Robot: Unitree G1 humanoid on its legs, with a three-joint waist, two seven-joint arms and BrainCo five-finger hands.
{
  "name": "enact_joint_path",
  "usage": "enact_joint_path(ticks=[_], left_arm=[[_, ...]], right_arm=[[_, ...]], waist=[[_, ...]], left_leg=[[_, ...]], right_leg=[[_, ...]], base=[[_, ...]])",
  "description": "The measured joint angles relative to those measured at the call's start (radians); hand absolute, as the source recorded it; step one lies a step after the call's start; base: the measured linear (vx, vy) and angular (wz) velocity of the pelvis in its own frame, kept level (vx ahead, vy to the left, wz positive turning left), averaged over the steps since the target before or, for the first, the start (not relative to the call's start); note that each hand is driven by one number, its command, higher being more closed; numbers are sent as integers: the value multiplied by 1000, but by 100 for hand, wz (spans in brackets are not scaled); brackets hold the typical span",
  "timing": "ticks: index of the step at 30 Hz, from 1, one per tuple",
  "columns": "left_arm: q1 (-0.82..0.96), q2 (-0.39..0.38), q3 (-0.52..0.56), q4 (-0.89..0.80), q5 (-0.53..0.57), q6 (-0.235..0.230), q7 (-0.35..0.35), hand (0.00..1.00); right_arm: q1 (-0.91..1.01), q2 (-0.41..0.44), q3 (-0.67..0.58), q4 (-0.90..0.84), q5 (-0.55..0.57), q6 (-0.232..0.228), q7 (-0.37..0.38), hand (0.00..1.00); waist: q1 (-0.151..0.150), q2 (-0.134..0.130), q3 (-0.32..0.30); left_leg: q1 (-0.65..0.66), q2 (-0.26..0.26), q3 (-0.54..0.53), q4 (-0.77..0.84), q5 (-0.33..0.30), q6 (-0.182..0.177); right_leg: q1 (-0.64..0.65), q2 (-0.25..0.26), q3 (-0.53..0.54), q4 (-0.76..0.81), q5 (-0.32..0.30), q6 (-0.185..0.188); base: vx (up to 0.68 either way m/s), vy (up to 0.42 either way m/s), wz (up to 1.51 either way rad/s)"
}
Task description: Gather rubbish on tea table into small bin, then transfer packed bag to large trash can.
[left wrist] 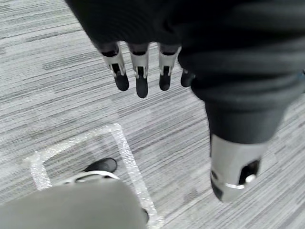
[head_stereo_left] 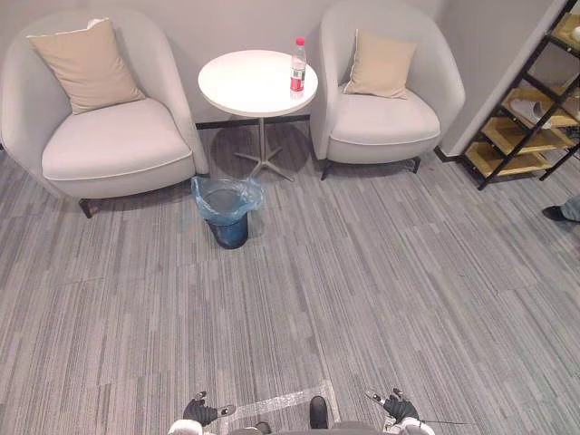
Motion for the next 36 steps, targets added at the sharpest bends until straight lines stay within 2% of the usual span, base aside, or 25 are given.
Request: enact_joint_path(ticks=[2,3,4,5,7,10,12,13,14,15,18,19,20,21,22,23,24,25,27,28,31,32,33,34,36], left_arm=[[-15,-8,36,-24,-1,0,-2,0],[-17,-12,44,-31,-2,0,-2,0],[-17,-33,82,-59,-5,-1,-1,0],[-17,-50,121,-74,-26,-5,-1,0],[-18,-60,124,-83,-41,-5,1,0],[-21,-85,121,-99,-43,-19,1,0],[-26,-108,112,-101,-46,-24,2,0],[-26,-113,107,-100,-48,-24,1,0],[-28,-116,107,-99,-50,-24,0,0],[-35,-102,108,-100,-54,-23,1,0],[-49,-89,109,-92,-60,-21,-1,0],[-49,-90,109,-84,-61,-21,-1,0],[-49,-90,109,-82,-60,-21,-1,0],[-42,-88,104,-81,-63,-19,-2,0],[-43,-83,103,-75,-64,-16,-2,0],[-44,-82,99,-74,-65,-15,-2,0],[-42,-81,89,-74,-72,-15,-2,0],[-42,-80,81,-74,-79,-16,-2,0],[-44,-81,76,-76,-79,-20,-2,0],[-44,-82,76,-76,-79,-21,-2,0],[-31,-93,74,-74,-79,-21,-2,0],[-17,-102,74,-63,-78,-21,-3,0],[-23,-118,76,-54,-78,-21,-1,0],[-25,-139,77,-41,-78,-22,-5,0],[-30,-163,78,-35,-78,-22,-4,0]], right_arm=[[-4,1,0,-1,3,-2,0,0],[-5,0,-1,-1,4,-2,0,0],[-6,-7,-7,-10,12,-2,-1,0],[-15,-9,-11,-15,26,-3,-4,0],[-14,-17,-15,-13,42,-3,-8,0],[-14,-19,-23,-9,44,-2,-16,0],[-19,-22,-27,-7,43,-3,-22,0],[-27,-23,-26,-7,43,-3,-23,0],[-30,-25,-26,-4,43,-3,-23,0],[-32,-2,-18,3,41,-2,-22,0],[-39,17,-38,4,37,-2,-20,0],[-42,17,-46,3,30,-1,-16,0],[-43,17,-49,3,24,-2,-14,0],[-43,16,-49,-7,-2,1,-1,0],[-44,16,-52,-18,-3,-3,5,0],[-44,15,-53,-19,-3,-3,6,0],[-44,8,-52,-26,-16,1,14,0],[-44,5,-52,-30,-31,2,16,0],[-44,3,-49,-44,-41,-3,17,0],[-44,2,-48,-45,-41,-3,18,0],[-50,-4,-42,-51,-40,-5,19,0],[-38,-7,-44,-46,-37,-7,22,0],[-47,-22,-43,-44,-41,-8,21,0],[-52,-43,-40,-39,-44,-8,19,0],[-55,-49,-46,-33,-40,-5,19,0]], waist=[[-1,-6,21],[0,-4,26],[1,13,45],[8,21,64],[8,25,68],[8,26,70],[14,30,67],[20,46,67],[24,45,69],[33,9,62],[39,-16,61],[47,-17,60],[53,-17,60],[48,-14,61],[42,-12,63],[41,-12,64],[38,-4,68],[35,6,72],[25,13,73],[20,14,73],[-13,14,72],[-17,6,63],[-9,41,62],[-5,68,46],[-9,103,45]], left_leg=[[-97,30,1,265,-32,-30],[-119,39,0,324,-32,-30],[-193,78,-3,528,-19,-33],[-269,111,-6,696,-33,-9],[-302,112,-7,711,-64,-1],[-365,74,-11,554,-66,6],[-377,9,-53,306,2,-20],[-370,1,-87,170,66,-13],[-363,-1,-94,165,117,0],[-350,-37,-77,170,121,34],[-341,-47,-41,224,49,70],[-296,-50,-19,208,29,80],[-274,-51,-7,196,23,84],[-211,-53,3,162,6,90],[-156,-54,2,135,-1,93],[-130,-54,1,118,-1,93],[-51,-48,-3,68,-1,93],[-12,-38,-6,46,-1,93],[30,-11,-17,40,-1,93],[36,-2,-23,40,-1,93],[72,32,-59,35,-6,83],[114,34,-98,43,-53,1],[121,64,-108,44,-64,-17],[107,94,-140,61,-59,-30],[85,128,-177,138,-40,-53]], right_leg=[[23,-6,-4,23,-37,-24],[31,-6,-2,26,-43,-31],[58,4,1,46,-67,-52],[74,5,17,82,-109,-70],[93,-12,32,105,-140,-78],[132,-60,64,102,-181,-60],[145,-96,91,83,-206,-28],[152,-92,117,77,-224,-9],[157,-93,128,77,-231,1],[170,-126,148,75,-233,21],[126,-146,152,206,-232,31],[76,-152,166,342,-223,82],[51,-154,172,406,-214,104],[-21,-160,163,601,-190,223],[-80,-163,130,749,-199,224],[-99,-166,108,789,-208,205],[-139,-180,18,845,-242,134],[-158,-185,-36,833,-263,90],[-219,-183,-125,729,-287,51],[-243,-177,-136,680,-286,51],[-320,-143,-109,370,-129,32],[-304,-133,-78,252,71,1],[-306,-109,-86,282,69,-1],[-305,-88,-89,297,15,-16],[-278,-69,-126,310,-29,-39]], base=[[165,-148,8],[184,-133,-1],[139,-45,-15],[134,-16,-18],[115,22,-24],[261,102,-27],[341,223,-39],[330,233,-58],[435,269,-64],[378,192,-34],[532,222,-28],[452,170,-37],[440,141,-51],[410,109,-33],[399,91,-24],[475,44,-11],[399,-4,-9],[390,-32,-6],[320,-104,8],[434,-206,23],[408,-259,40],[366,-252,21],[513,-326,26],[300,-192,2],[422,-322,38]])
